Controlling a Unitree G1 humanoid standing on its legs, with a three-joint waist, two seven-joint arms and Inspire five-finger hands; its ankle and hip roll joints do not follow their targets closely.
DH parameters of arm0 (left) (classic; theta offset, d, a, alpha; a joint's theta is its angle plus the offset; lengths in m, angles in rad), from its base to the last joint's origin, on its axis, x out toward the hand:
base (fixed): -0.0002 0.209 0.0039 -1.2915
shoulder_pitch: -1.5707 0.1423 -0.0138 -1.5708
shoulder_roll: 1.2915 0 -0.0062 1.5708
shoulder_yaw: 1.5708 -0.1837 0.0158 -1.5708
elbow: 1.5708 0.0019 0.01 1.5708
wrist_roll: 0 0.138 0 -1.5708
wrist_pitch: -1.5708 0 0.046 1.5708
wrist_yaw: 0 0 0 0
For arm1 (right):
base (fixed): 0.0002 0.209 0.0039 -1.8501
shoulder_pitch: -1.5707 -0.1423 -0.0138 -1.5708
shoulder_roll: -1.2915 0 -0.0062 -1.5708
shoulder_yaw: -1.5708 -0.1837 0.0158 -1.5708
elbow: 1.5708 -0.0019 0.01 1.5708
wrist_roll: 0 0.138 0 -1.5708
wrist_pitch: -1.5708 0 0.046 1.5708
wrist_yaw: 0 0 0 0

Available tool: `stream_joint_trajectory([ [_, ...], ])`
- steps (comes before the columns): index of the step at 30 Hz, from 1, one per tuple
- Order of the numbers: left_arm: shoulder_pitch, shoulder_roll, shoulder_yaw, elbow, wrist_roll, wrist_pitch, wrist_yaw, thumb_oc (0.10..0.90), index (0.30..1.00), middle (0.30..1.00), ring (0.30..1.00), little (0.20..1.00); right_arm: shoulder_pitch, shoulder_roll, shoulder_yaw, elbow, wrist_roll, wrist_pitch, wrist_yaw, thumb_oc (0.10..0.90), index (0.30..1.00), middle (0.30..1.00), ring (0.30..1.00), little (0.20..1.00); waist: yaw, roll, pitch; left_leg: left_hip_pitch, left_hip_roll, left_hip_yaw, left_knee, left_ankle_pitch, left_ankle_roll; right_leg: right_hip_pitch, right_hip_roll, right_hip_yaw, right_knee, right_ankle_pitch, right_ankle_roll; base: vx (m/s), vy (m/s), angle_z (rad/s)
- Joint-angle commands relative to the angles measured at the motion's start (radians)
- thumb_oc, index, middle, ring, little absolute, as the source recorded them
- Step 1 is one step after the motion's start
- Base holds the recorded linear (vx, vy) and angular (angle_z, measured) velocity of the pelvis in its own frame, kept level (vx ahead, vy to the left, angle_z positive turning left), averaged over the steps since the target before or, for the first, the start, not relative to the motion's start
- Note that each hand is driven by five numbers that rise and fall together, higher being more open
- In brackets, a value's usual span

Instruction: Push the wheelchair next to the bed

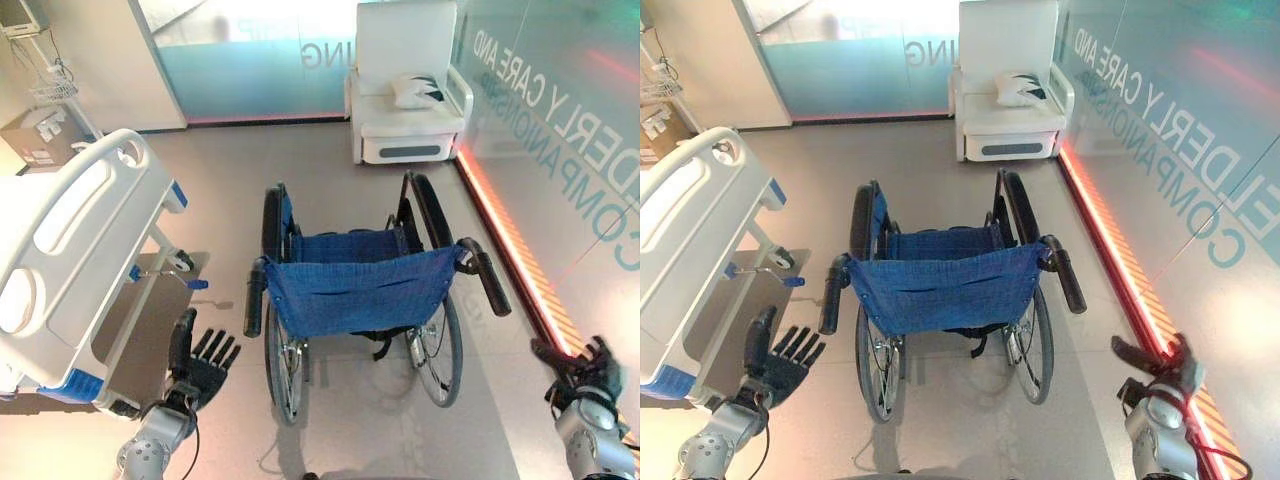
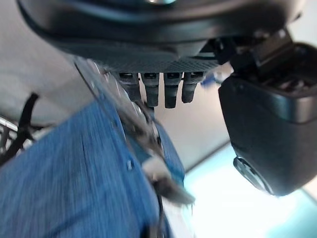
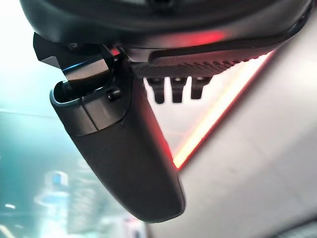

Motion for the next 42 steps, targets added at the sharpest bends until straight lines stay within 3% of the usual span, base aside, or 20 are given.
stream_joint_trajectory([
  [1, -0.08, 0.084, 0.051, -0.127, -0.084, 0.004, -0.057, 0.8, 0.9, 0.9, 0.9, 0.9, -0.106, -0.114, -0.073, -0.2, -0.097, -0.097, -0.067, 0.8, 0.9, 0.9, 0.9, 0.9, -0.012, 0.022, -0.029, 0.016, 0.03, -0.017, 0.017, -0.061, -0.036, -0.062, -0.018, 0.002, 0.061, 0.001, -0.009, 0.01, 0.026, -0.03],
  [5, -0.067, 0.106, 0.04, -0.223, -0.037, 0.068, -0.143, 0.8, 0.9, 0.9, 0.9, 0.9, -0.115, -0.108, -0.061, -0.32, -0.038, -0.124, 0.025, 0.8, 0.9, 0.9, 0.9, 0.9, -0.01, 0.023, -0.028, 0.009, 0.029, -0.007, 0.015, -0.057, -0.035, -0.068, -0.022, -0.004, 0.062, 0.002, -0.008, 0.0, 0.016, -0.02],
  [10, -0.042, 0.148, 0.036, -0.3, -0.007, 0.14, -0.237, 0.8, 0.9, 0.9, 0.9, 0.9, -0.133, -0.137, -0.065, -0.429, 0.054, -0.208, 0.15, 0.8, 0.9, 0.9, 0.9, 0.9, -0.002, 0.02, -0.033, 0.001, 0.03, 0.002, 0.015, -0.055, -0.037, -0.073, -0.024, -0.017, 0.062, 0.004, -0.005, 0.0, 0.0, 0.0],
  [14, -0.04, 0.173, 0.028, -0.328, 0.011, 0.161, -0.266, 0.8, 0.9, 0.9, 0.9, 0.9, -0.148, -0.156, -0.064, -0.487, 0.141, -0.263, 0.242, 0.8, 0.9, 0.9, 0.9, 0.9, 0.0, 0.018, -0.032, -0.007, 0.028, 0.006, 0.017, -0.053, -0.038, -0.079, -0.023, -0.02, 0.066, 0.004, -0.004, 0.0, 0.0, 0.0],
  [19, -0.04, 0.209, 0.019, -0.342, 0.027, 0.179, -0.287, 0.8, 0.9, 0.9, 0.9, 0.9, -0.164, -0.178, -0.059, -0.535, 0.266, -0.279, 0.319, 0.8, 0.9, 0.9, 0.9, 0.9, 0.008, 0.012, -0.037, -0.011, 0.025, 0.007, 0.017, -0.054, -0.037, -0.08, -0.022, -0.031, 0.067, 0.003, -0.002, 0.0, 0.0, 0.0],
  [24, -0.03, 0.251, 0.022, -0.374, 0.089, 0.186, -0.371, 0.8, 0.9, 0.9, 0.9, 0.9, -0.157, -0.195, -0.049, -0.555, 0.345, -0.189, 0.415, 0.8, 0.9, 0.9, 0.9, 0.9, 0.016, 0.003, -0.04, -0.013, 0.025, 0.007, 0.018, -0.053, -0.037, -0.078, -0.022, -0.04, 0.066, 0.005, -0.003, 0.0, -0.003, 0.01],
  [29, -0.043, 0.28, 0.01, -0.376, 0.093, 0.184, -0.38, 0.8, 0.9, 0.9, 0.9, 0.9, -0.171, -0.22, -0.003, -0.559, 0.377, -0.127, 0.478, 0.8, 0.9, 0.9, 0.9, 0.9, 0.025, -0.005, -0.039, -0.014, 0.023, 0.007, 0.019, -0.052, -0.037, -0.075, -0.021, -0.048, 0.065, 0.006, -0.003, 0.0, 0.0, 0.0],
  [32, -0.052, 0.295, -0.006, -0.371, 0.09, 0.178, -0.375, 0.8, 0.9, 0.9, 0.9, 0.9, -0.187, -0.246, 0.024, -0.548, 0.335, -0.079, 0.456, 0.8, 0.9, 0.9, 0.9, 0.9, 0.03, -0.009, -0.038, -0.015, 0.021, 0.006, 0.021, -0.052, -0.038, -0.074, -0.022, -0.052, 0.065, 0.007, -0.003, 0.0, 0.0, 0.0],
  [34, -0.054, 0.31, -0.019, -0.368, 0.107, 0.162, -0.384, 0.8, 0.9, 0.9, 0.9, 0.9, -0.191, -0.289, 0.039, -0.531, 0.209, -0.007, 0.41, 0.8, 0.9, 0.9, 0.9, 0.9, 0.032, -0.012, -0.035, -0.015, 0.021, 0.006, 0.022, -0.05, -0.038, -0.073, -0.021, -0.052, 0.068, 0.007, -0.004, 0.0, 0.0, 0.0],
  [38, -0.048, 0.334, -0.018, -0.382, 0.114, 0.156, -0.386, 0.8, 0.9, 0.9, 0.9, 0.9, -0.176, -0.359, 0.046, -0.514, 0.169, 0.096, 0.437, 0.8, 0.9, 0.9, 0.9, 0.9, 0.033, -0.017, -0.03, -0.014, 0.025, 0.01, 0.024, -0.045, -0.04, -0.07, -0.019, -0.054, 0.07, 0.005, -0.006, 0.02, -0.005, 0.0],
  [42, -0.051, 0.35, -0.035, -0.381, 0.125, 0.15, -0.39, 0.8, 0.9, 0.9, 0.9, 0.9, -0.179, -0.392, 0.069, -0.499, 0.121, 0.126, 0.41, 0.8, 0.9, 0.9, 0.9, 0.9, 0.037, -0.021, -0.02, -0.014, 0.025, 0.011, 0.026, -0.042, -0.039, -0.069, -0.02, -0.059, 0.076, 0.004, -0.007, 0.02, -0.007, 0.01],
])
